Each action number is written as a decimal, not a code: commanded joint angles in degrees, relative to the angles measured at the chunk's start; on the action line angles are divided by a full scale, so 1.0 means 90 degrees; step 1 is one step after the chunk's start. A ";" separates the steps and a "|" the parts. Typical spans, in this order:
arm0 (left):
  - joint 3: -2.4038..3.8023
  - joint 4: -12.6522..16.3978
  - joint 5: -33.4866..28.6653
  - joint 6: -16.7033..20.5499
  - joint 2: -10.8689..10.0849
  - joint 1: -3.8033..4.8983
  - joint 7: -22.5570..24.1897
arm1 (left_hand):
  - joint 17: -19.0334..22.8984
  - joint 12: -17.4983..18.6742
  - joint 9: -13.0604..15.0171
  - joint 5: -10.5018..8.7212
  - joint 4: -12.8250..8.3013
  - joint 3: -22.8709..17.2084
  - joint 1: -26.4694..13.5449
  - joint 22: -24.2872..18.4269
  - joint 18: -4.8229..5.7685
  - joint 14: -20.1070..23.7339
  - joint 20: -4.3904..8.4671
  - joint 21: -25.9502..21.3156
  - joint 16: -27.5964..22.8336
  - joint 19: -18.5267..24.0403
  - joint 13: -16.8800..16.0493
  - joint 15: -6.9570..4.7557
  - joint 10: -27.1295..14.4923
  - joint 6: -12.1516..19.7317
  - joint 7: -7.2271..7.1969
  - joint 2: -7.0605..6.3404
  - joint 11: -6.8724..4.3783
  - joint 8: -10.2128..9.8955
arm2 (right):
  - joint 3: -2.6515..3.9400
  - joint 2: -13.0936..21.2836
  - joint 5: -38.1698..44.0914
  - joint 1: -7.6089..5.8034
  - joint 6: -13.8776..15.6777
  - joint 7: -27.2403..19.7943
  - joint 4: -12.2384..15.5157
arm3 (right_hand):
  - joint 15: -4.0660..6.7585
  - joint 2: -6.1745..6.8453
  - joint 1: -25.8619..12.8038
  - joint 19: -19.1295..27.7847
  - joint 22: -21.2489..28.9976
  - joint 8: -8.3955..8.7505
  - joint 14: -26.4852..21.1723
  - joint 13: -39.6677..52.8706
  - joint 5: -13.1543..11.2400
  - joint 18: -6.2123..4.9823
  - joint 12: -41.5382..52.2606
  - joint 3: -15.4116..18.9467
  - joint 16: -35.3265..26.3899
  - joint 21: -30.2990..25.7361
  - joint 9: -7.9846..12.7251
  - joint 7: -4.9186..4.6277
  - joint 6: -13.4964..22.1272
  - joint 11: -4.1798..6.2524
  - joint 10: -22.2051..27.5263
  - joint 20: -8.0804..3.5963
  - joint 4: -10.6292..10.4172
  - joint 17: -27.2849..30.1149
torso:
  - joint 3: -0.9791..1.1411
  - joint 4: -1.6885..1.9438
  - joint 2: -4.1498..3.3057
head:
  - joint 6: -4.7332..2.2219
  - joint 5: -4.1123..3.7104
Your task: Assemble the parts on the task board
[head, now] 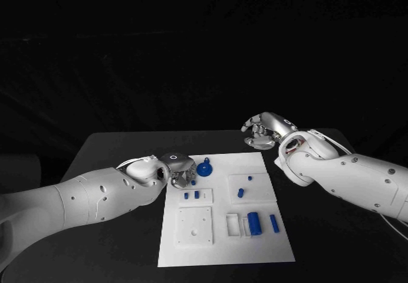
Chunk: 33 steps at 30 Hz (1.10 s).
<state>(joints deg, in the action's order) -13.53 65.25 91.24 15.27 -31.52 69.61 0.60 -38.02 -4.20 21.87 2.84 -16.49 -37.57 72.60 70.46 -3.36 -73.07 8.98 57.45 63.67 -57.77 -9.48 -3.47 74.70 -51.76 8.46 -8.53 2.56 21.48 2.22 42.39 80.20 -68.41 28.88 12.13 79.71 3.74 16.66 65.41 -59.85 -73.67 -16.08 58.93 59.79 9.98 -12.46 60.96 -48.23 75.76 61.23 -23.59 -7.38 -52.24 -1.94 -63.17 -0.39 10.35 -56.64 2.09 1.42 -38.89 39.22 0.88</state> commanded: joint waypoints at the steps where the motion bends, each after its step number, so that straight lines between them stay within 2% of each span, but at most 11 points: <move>1: 0.0004 -0.0018 -0.0039 0.0105 -0.0021 -0.0001 -0.0022 | 0.0007 0.0037 -0.0007 0.0021 -0.0006 -0.0001 0.0029 0.0012 -0.0437 0.0001 -0.0009 -0.0012 -0.0042 0.0037 0.0007 0.0036 -0.0132 0.0059 -0.0008 -0.0071 0.0095 -0.0029 | 0.0003 0.0017 0.0067 -0.0001 -0.0129 -0.0012 -0.0008 | 0.0019 0.0027 0.0057 0.0014 -0.0007 -0.0033 0.0005 -0.0011 -0.0034 -0.0282 0.0027 0.0035 0.0002 -0.0020 0.0006 -0.0114 0.0096 -0.0002 0.0055 0.0014 0.0004 0.0010 | 0.0002 -0.0008 -0.0001 | -0.0006 0.0010; 6: 0.0018 -0.0066 -0.0228 0.0158 -0.0170 -0.0011 -0.0005 | 0.0005 0.0028 -0.0009 0.0024 -0.0006 -0.0029 0.0091 0.0014 -0.0452 -0.0003 -0.0018 -0.0012 -0.0039 0.0033 0.0006 0.0040 -0.0140 0.0075 -0.0003 -0.0062 0.0098 -0.0029 | 0.0003 0.0082 -0.0338 -0.0001 -0.0361 -0.0288 -0.0059 | 0.0020 0.0027 0.0043 0.0039 -0.0010 -0.0078 -0.0017 -0.0024 -0.0095 -0.0282 0.0028 0.0064 -0.0005 -0.0035 -0.0012 -0.0101 0.0029 0.0008 0.0080 0.0023 0.0024 0.0019 | 0.0000 -0.0007 -0.0002 | -0.0026 0.0009; 10: 0.0109 -0.0070 -0.0636 0.0297 -0.0342 -0.0004 0.0081 | 0.0003 0.0016 -0.0009 0.0022 0.0006 -0.0039 0.0097 0.0017 -0.0454 -0.0009 -0.0024 -0.0010 -0.0034 0.0029 0.0001 0.0040 -0.0128 0.0076 0.0005 -0.0065 0.0098 -0.0025 | 0.0001 0.0152 -0.0795 -0.0002 -0.0674 -0.0740 -0.0136 | 0.0030 0.0007 0.0036 0.0136 0.0020 -0.0115 -0.0095 -0.0116 -0.0226 -0.0282 -0.0072 0.0069 -0.0110 -0.0133 -0.0034 -0.0084 -0.0012 0.0022 0.0177 0.0060 0.0040 0.0098 | 0.0003 -0.0004 0.0002 | -0.0050 -0.0018; 11: 0.0236 -0.0090 -0.0859 0.0312 -0.0360 -0.0004 0.0127 | 0.0003 0.0011 -0.0009 0.0021 0.0013 -0.0035 0.0082 0.0018 -0.0453 -0.0007 -0.0028 -0.0010 -0.0035 0.0031 -0.0002 0.0041 -0.0121 0.0075 0.0009 -0.0078 0.0098 -0.0023 | 0.0001 0.0163 -0.0933 -0.0002 -0.0743 -0.0853 -0.0161 | 0.0014 -0.0012 0.0017 0.0220 0.0050 -0.0116 -0.0166 -0.0199 -0.0281 -0.0282 -0.0182 0.0080 -0.0221 -0.0217 -0.0037 -0.0100 0.0001 0.0018 0.0270 0.0095 0.0047 0.0176 | 0.0004 -0.0002 0.0005 | -0.0072 -0.0044; 15: 0.0523 0.0017 -0.1982 0.0344 -0.0538 0.0004 0.0265 | 0.0015 -0.0017 -0.0009 0.0018 0.0049 -0.0013 -0.0011 0.0016 -0.0439 0.0034 -0.0043 -0.0033 -0.0065 0.0066 -0.0018 0.0038 -0.0079 0.0079 0.0015 -0.0148 0.0094 -0.0016 | 0.0000 0.0238 -0.1218 -0.0003 -0.1012 -0.1200 -0.0230 | -0.0075 -0.0100 -0.0008 0.0542 0.0154 -0.0151 -0.0428 -0.0630 -0.0318 -0.0279 -0.0657 0.0242 -0.0660 -0.0543 -0.0073 -0.0130 0.0022 -0.0018 0.0562 0.0281 0.0146 0.0560 | 0.0003 -0.0001 0.0006 | -0.0105 -0.0162; 19: 0.0667 0.0139 -0.3901 0.0348 -0.0718 0.0123 0.0446 | 0.0014 -0.0028 -0.0008 0.0016 0.0093 0.0028 -0.0116 0.0017 -0.0432 0.0032 -0.0044 -0.0034 -0.0064 0.0064 -0.0027 0.0034 -0.0062 0.0081 0.0022 -0.0167 0.0089 -0.0009 | -0.0003 0.0279 -0.1323 -0.0004 -0.1350 -0.1380 -0.0319 | -0.0185 -0.0181 -0.0031 0.0660 0.0161 -0.0177 -0.0576 -0.1459 -0.0444 -0.0282 -0.1566 0.0370 -0.0870 -0.0667 -0.0099 -0.0187 0.0058 -0.0081 0.0734 0.0377 0.0214 0.0849 | 0.0005 -0.0001 0.0010 | -0.0120 -0.0246; 20: 0.0679 0.0175 -0.4401 0.0329 -0.0765 0.0162 0.0545 | 0.0014 -0.0033 -0.0007 0.0014 0.0122 0.0061 -0.0184 0.0019 -0.0428 0.0031 -0.0045 -0.0032 -0.0063 0.0061 -0.0031 0.0033 -0.0054 0.0080 0.0027 -0.0175 0.0088 -0.0005 | -0.0005 0.0289 -0.1317 -0.0004 -0.1419 -0.1404 -0.0328 | -0.0273 -0.0208 -0.0036 0.0652 0.0152 -0.0185 -0.0598 -0.1763 -0.0431 -0.0250 -0.1942 0.0377 -0.0905 -0.0668 -0.0105 -0.0183 0.0063 -0.0141 0.0865 0.0362 0.0225 0.0916 | 0.0008 -0.0003 0.0014 | -0.0121 -0.0268; 23: 0.0690 0.0333 -0.5502 0.0266 -0.0918 0.0231 0.0864 | 0.0013 -0.0036 -0.0005 0.0012 0.0165 0.0116 -0.0299 0.0020 -0.0429 0.0037 -0.0038 -0.0035 -0.0064 0.0062 -0.0037 0.0028 -0.0051 0.0077 0.0029 -0.0162 0.0083 0.0007 | -0.0018 0.0328 -0.1005 -0.0004 -0.1584 -0.1419 -0.0332 | -0.0330 -0.0285 -0.0048 0.0554 0.0137 -0.0211 -0.0520 -0.2848 -0.0392 -0.0282 -0.3162 0.0433 -0.0844 -0.0663 -0.0121 -0.0254 0.0109 -0.0327 0.0933 0.0339 0.0280 0.1063 | 0.0010 -0.0005 0.0017 | -0.0123 -0.0323; 25: 0.0697 0.0459 -0.6243 0.0136 -0.1021 0.0259 0.1151 | 0.0015 -0.0033 -0.0004 0.0008 0.0179 0.0136 -0.0342 0.0020 -0.0429 0.0047 -0.0036 -0.0040 -0.0071 0.0068 -0.0039 0.0030 -0.0058 0.0082 0.0029 -0.0149 0.0083 0.0010 | -0.0046 0.0360 -0.0505 -0.0004 -0.1646 -0.1425 -0.0315 | -0.0294 -0.0340 -0.0027 0.0338 0.0166 -0.0233 -0.0312 -0.3416 -0.0361 -0.0282 -0.3763 0.0480 -0.0776 -0.0641 -0.0126 -0.0266 0.0125 -0.0391 0.0777 0.0265 0.0297 0.1165 | 0.0009 -0.0007 0.0017 | -0.0129 -0.0354; 30: 0.0697 0.0666 -0.7750 -0.0288 -0.1147 0.0263 0.1573 | 0.0081 -0.0013 0.0001 0.0015 0.0322 0.0312 -0.0684 -0.0008 -0.0395 0.0204 -0.0067 -0.0135 -0.0221 0.0190 -0.0039 0.0058 -0.0108 0.0106 0.0038 -0.0122 0.0114 0.0027 | -0.0148 0.0395 0.0583 -0.0002 -0.1865 -0.1376 -0.0253 | -0.0271 -0.0415 0.0028 -0.0295 0.0266 -0.0303 0.0347 -0.4198 -0.0319 -0.0282 -0.4664 0.0582 -0.0712 -0.0554 -0.0138 -0.0220 0.0075 -0.0328 0.0224 -0.0016 0.0313 0.1365 | 0.0000 -0.0013 0.0021 | -0.0140 -0.0415; 33: 0.0695 0.0733 -0.8202 -0.0462 -0.1164 0.0262 0.1683 | 0.0123 -0.0019 0.0010 0.0018 0.0288 0.0440 -0.0765 -0.0028 -0.0388 0.0258 -0.0070 -0.0202 -0.0310 0.0271 -0.0048 0.0057 -0.0108 0.0104 0.0024 -0.0061 0.0109 0.0050 | -0.0207 0.0405 0.1068 -0.0002 -0.1947 -0.1320 -0.0207 | -0.0254 -0.0424 0.0015 -0.0431 0.0278 -0.0346 0.0492 -0.4365 -0.0303 -0.0282 -0.4882 0.0620 -0.0697 -0.0530 -0.0149 -0.0189 0.0003 -0.0325 0.0072 -0.0091 0.0320 0.1405 | -0.0002 -0.0006 0.0012 | -0.0135 -0.0434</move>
<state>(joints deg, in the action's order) -7.31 71.42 31.13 15.05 -42.01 71.89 10.99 -36.98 -4.20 21.89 2.84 -13.88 -33.79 66.05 70.24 -3.35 -71.04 8.39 55.74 60.99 -55.67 -9.88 -3.04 73.77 -51.14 8.68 -9.10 3.47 21.76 0.37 46.00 80.45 -68.43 14.89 0.96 77.59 1.36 13.29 65.65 -63.40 -71.23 -19.09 63.11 20.75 6.94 -9.24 17.33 -42.99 69.22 56.12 -24.90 -9.40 -52.27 -4.87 -62.12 -1.26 13.36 -44.04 2.13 1.34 -38.74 37.97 -2.84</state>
